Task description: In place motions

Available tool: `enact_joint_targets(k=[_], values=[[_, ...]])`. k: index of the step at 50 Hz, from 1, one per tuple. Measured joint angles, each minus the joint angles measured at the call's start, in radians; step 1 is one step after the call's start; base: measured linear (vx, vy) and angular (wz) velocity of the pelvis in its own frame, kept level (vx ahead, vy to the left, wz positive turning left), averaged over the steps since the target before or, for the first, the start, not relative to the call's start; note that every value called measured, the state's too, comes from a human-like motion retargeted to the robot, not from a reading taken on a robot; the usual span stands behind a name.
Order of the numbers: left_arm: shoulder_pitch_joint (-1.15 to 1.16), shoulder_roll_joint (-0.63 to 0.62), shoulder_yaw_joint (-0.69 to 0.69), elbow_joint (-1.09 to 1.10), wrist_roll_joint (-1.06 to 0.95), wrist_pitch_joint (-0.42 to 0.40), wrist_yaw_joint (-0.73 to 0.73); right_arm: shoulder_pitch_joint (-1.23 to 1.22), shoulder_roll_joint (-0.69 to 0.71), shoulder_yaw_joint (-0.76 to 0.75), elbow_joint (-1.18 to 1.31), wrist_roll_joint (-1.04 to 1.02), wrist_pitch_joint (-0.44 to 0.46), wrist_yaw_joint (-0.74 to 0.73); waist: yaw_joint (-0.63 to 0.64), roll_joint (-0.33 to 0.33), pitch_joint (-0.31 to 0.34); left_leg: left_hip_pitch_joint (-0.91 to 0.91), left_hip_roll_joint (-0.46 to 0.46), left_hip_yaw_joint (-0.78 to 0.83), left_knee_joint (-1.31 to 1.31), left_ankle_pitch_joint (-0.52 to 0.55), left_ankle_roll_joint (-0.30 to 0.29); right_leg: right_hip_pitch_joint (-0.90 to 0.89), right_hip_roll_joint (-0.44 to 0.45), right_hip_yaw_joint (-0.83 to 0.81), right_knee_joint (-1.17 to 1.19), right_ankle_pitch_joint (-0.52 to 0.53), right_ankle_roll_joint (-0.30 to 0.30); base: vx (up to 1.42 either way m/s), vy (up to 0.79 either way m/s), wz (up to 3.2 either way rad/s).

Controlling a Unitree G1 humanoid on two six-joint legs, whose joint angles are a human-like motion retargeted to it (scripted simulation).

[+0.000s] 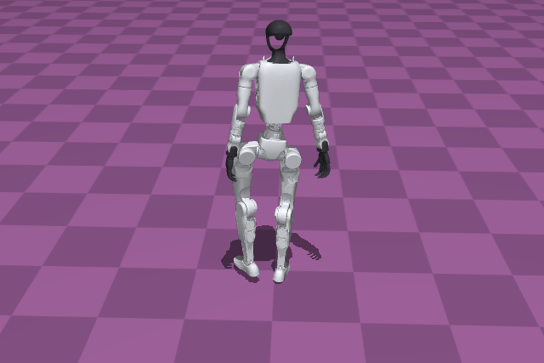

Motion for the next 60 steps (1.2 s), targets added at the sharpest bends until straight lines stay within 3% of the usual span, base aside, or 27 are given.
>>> enact_joint_targets(k=[2,8,17,23,28,30,35,42,49,53,57,60], values=[[0.024,-0.009,0.025,0.010,-0.021,0.002,-0.007,0.004,0.003,-0.002,0.001,-0.002,0.001,0.002,-0.011,0.014,-0.018,0.022,-0.001,-0.009,-0.039,-0.029,0.000,-0.003,0.014,0.008,0.001,0.001,0.002,0.09,0.10,-0.11],[0.069,0.005,0.035,0.027,-0.003,0.012,-0.015,0.012,0.016,-0.017,-0.013,0.015,-0.008,-0.002,-0.063,0.029,-0.064,0.062,-0.021,0.000,-0.157,-0.091,0.074,-0.010,0.028,-0.006,0.011,0.003,0.020,0.08,0.08,0.21],[0.053,0.062,0.028,0.001,0.075,0.012,-0.009,-0.034,0.039,-0.004,-0.013,0.037,-0.026,0.010,-0.089,-0.003,-0.072,0.051,-0.024,-0.017,-0.173,-0.125,0.092,-0.046,0.020,-0.016,0.065,0.029,0.054,0.05,0.07,0.06],[0.028,0.048,0.087,0.033,0.025,0.024,-0.069,-0.086,0.018,0.080,-0.075,-0.036,-0.061,-0.010,-0.099,-0.013,-0.055,0.052,-0.011,0.050,-0.198,-0.141,0.096,-0.140,0.018,0.148,0.183,0.086,0.121,-0.05,0.07,-0.63],[-0.010,0.025,0.120,0.069,-0.035,0.067,-0.189,-0.080,-0.012,0.092,-0.082,-0.067,-0.067,-0.062,-0.143,0.003,-0.050,0.063,-0.003,0.044,-0.201,-0.146,0.098,-0.135,-0.002,0.163,0.178,0.101,0.076,-0.01,0.01,-0.05],[-0.025,0.018,0.126,0.065,-0.041,0.073,-0.205,-0.061,-0.017,0.073,-0.058,-0.040,-0.064,-0.074,-0.139,-0.004,-0.056,0.068,-0.013,0.038,-0.196,-0.150,0.095,-0.119,-0.019,0.141,0.146,0.141,0.085,0.03,-0.02,-0.02],[-0.039,0.014,0.120,0.017,-0.029,0.054,-0.212,0.015,-0.019,0.000,0.000,0.053,-0.097,-0.118,-0.048,-0.006,-0.088,0.080,-0.009,0.064,-0.189,-0.151,0.075,-0.075,-0.037,-0.026,0.075,0.093,0.044,0.08,-0.08,-0.38],[-0.037,0.009,0.170,0.006,-0.092,0.046,-0.235,0.048,-0.043,-0.018,0.034,0.083,-0.132,-0.188,-0.060,0.007,-0.086,0.082,0.029,0.040,-0.139,-0.130,0.045,-0.050,0.003,0.038,0.049,0.064,0.034,-0.05,-0.18,0.04],[0.030,0.015,0.148,0.020,-0.051,0.049,-0.203,0.008,-0.018,-0.028,0.092,0.147,-0.115,-0.200,-0.066,0.014,-0.070,0.040,0.092,0.037,0.002,-0.063,-0.009,-0.031,0.016,0.051,0.039,0.025,0.027,-0.09,-0.19,0.01],[0.067,-0.011,0.145,0.056,-0.030,0.057,-0.204,-0.025,0.022,-0.015,0.119,0.245,-0.115,-0.196,-0.073,-0.001,-0.055,-0.052,0.136,0.014,0.186,0.118,-0.026,-0.026,-0.007,0.028,0.033,0.005,0.028,-0.15,-0.14,0.38],[0.105,-0.030,0.110,0.099,-0.015,0.065,-0.209,-0.073,0.058,0.031,0.152,0.335,-0.127,-0.173,-0.024,-0.037,-0.017,-0.210,0.125,-0.030,0.462,0.283,0.074,-0.016,-0.060,0.005,0.033,-0.006,0.023,-0.16,-0.17,0.39],[0.143,-0.037,0.077,0.135,0.010,0.071,-0.224,-0.119,0.089,0.081,0.137,0.338,-0.113,-0.141,0.050,-0.038,0.019,-0.315,0.150,-0.001,0.707,0.231,0.062,-0.004,-0.070,-0.005,0.037,-0.008,0.008,-0.06,-0.10,-0.03]])
